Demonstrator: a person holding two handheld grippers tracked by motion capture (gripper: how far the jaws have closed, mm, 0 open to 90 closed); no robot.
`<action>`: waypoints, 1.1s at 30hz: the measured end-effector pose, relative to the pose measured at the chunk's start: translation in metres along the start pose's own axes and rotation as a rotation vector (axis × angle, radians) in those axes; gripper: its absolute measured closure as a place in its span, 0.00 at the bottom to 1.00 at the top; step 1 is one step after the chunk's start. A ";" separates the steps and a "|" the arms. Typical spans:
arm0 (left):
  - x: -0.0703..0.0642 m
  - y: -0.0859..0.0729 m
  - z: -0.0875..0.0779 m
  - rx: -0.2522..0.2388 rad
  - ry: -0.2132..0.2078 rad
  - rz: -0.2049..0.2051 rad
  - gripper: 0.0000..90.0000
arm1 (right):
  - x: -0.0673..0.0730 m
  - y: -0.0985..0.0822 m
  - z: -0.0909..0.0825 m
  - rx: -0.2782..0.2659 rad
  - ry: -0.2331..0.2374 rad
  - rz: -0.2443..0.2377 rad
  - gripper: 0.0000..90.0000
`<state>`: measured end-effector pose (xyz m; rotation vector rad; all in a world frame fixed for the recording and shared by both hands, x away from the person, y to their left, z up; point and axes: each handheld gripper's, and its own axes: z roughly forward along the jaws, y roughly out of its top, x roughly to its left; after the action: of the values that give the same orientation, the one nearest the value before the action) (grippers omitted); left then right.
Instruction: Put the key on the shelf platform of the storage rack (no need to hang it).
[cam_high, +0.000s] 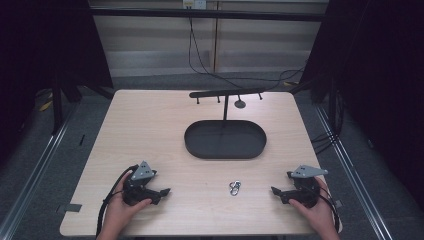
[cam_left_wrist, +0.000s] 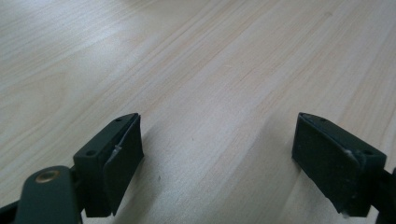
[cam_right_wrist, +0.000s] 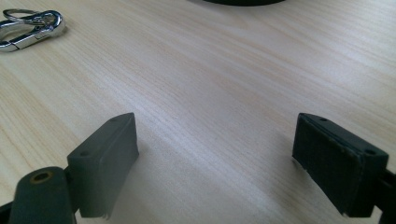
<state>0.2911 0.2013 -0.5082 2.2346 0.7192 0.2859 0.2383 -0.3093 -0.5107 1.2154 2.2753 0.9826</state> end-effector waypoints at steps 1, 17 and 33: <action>0.000 0.000 0.000 0.000 0.000 0.000 0.18 | 0.001 0.000 -0.001 -0.003 -0.008 -0.003 0.17; 0.000 0.000 0.000 -0.001 0.000 -0.001 0.18 | 0.040 0.021 0.011 0.030 0.099 -0.072 0.24; 0.000 0.000 0.000 -0.001 0.000 0.000 0.18 | 0.075 0.048 0.025 0.027 0.175 -0.115 0.27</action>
<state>0.2911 0.2013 -0.5083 2.2338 0.7192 0.2855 0.2389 -0.2182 -0.4925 1.0320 2.4696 1.0546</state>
